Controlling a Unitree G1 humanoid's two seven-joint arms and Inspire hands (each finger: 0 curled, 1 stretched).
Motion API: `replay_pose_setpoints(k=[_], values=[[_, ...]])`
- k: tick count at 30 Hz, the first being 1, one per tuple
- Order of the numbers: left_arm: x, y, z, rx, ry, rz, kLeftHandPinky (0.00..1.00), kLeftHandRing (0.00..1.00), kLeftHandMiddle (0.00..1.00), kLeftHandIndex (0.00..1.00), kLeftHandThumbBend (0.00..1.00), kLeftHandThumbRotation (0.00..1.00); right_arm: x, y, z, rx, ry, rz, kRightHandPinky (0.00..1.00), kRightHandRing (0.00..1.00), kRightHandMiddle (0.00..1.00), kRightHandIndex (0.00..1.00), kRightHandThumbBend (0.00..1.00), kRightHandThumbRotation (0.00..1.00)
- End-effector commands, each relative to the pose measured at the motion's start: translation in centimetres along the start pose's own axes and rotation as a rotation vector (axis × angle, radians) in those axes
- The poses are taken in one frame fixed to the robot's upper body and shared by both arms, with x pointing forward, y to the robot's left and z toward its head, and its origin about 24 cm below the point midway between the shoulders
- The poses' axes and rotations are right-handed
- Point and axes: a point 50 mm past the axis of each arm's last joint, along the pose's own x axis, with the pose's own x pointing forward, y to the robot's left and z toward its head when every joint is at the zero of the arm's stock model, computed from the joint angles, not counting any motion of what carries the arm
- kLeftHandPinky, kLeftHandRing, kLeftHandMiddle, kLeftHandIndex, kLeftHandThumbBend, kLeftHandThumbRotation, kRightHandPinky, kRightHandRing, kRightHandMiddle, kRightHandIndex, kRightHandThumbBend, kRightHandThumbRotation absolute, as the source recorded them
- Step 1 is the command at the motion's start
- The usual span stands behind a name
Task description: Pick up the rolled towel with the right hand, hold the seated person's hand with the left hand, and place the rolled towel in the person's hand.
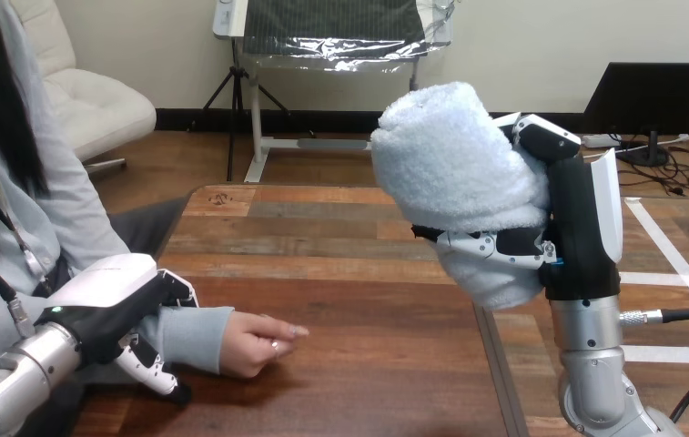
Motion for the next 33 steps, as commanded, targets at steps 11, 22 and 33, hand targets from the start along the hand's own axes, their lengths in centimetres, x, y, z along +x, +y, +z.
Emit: replay_pose_setpoints(k=[11,22,33], values=[[0.6,1.1,1.1,0.009,-0.089,0.072,0.32,0.36,0.41,0.40,0.84,0.00,1.9,-0.4,1.0,0.027,-0.087,-0.053,0.15,0.19,0.22,0.19,0.64,0.00],[0.6,2.8,2.3,0.018,-0.154,0.125,0.28,0.33,0.38,0.38,0.79,0.00,1.2,0.8,0.4,0.035,-0.021,-0.013,0.14,0.18,0.22,0.19,0.63,0.00],[0.7,4.0,3.2,0.025,-0.196,0.161,0.28,0.33,0.38,0.38,0.78,0.00,0.9,1.5,0.1,0.037,0.015,0.015,0.14,0.18,0.21,0.19,0.63,0.00]])
